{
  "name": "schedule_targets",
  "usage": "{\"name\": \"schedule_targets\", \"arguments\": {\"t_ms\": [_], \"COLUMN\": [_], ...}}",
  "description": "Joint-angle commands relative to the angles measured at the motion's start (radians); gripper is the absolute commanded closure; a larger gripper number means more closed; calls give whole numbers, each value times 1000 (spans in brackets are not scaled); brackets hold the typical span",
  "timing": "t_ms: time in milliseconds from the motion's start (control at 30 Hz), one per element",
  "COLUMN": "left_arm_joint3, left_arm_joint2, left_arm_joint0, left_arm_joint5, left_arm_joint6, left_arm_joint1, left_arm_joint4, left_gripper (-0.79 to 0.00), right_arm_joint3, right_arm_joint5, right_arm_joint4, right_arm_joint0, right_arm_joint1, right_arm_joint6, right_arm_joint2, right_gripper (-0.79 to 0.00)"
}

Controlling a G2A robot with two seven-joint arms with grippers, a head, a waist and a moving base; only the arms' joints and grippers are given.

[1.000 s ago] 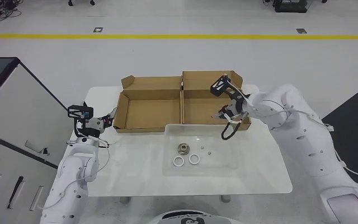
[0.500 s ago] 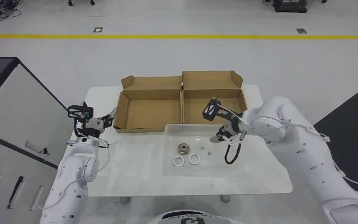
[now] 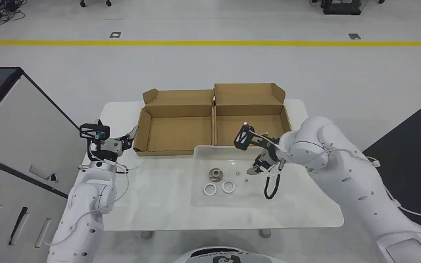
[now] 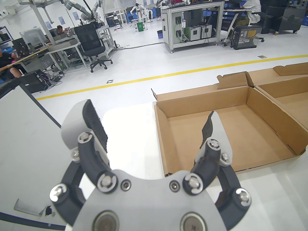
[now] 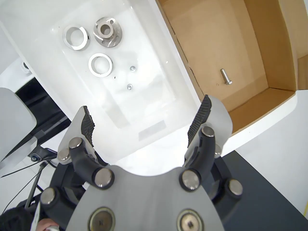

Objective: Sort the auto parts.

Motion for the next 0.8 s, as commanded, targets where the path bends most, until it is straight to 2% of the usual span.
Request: {"name": "schedule_targets", "arguments": {"t_ms": [0,367,500,567,667,767], "left_arm_joint3": [0,0,0,0,0,0], "left_arm_joint2": [0,0,0,0,0,0], "left_arm_joint0": [0,0,0,0,0,0], "left_arm_joint5": [0,0,0,0,0,0], "left_arm_joint6": [0,0,0,0,0,0], "left_arm_joint1": [0,0,0,0,0,0], "left_arm_joint4": [0,0,0,0,0,0], "left_gripper": [-785,-785,-785,-785,-785,-785], "right_arm_joint3": [16,137,164,171,188,202], "right_arm_joint5": [7,37,54,58,65,69], "right_arm_joint4": [-1,46,57,63,70,70], "right_arm_joint0": [19,159,193,200,208,209], "right_arm_joint1": [-5,-33,-39,-40,-41,-43], "right_arm_joint6": [8,8,8,8,8,8], "right_arm_joint2": [-29,-240,-291,-305,-328,-344], "right_gripper": [-785,-785,-606,-579,-471,-434]}}
